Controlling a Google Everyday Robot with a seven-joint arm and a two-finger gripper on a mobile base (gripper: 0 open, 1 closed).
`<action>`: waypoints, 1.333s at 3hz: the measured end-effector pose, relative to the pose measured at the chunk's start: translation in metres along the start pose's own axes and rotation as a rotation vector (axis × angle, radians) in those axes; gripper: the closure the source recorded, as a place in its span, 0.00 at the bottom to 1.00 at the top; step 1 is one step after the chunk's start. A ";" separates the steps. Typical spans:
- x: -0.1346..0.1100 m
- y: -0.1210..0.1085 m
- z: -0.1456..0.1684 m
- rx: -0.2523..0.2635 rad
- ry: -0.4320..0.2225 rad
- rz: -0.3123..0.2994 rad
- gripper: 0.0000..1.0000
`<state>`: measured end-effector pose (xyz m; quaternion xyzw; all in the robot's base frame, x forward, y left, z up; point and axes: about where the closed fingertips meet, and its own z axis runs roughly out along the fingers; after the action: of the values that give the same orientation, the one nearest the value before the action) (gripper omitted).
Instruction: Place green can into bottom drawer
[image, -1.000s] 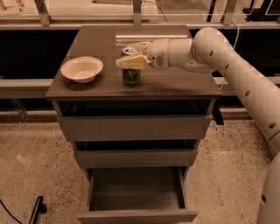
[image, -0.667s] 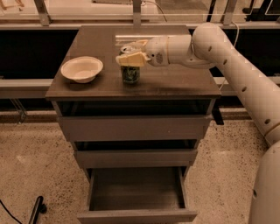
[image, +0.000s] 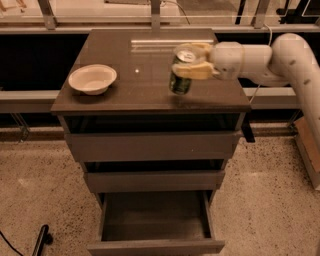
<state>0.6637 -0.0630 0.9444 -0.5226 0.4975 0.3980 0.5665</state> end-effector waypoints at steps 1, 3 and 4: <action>-0.006 0.048 -0.078 -0.003 0.016 -0.139 1.00; 0.100 0.149 -0.187 -0.013 0.332 0.046 1.00; 0.100 0.149 -0.187 -0.013 0.332 0.046 1.00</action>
Offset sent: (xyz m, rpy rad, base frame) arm -0.2026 -0.2377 -0.1078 -0.3467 0.0251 -0.1524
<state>0.5098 -0.2344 0.8248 -0.5732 0.5935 0.3223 0.4640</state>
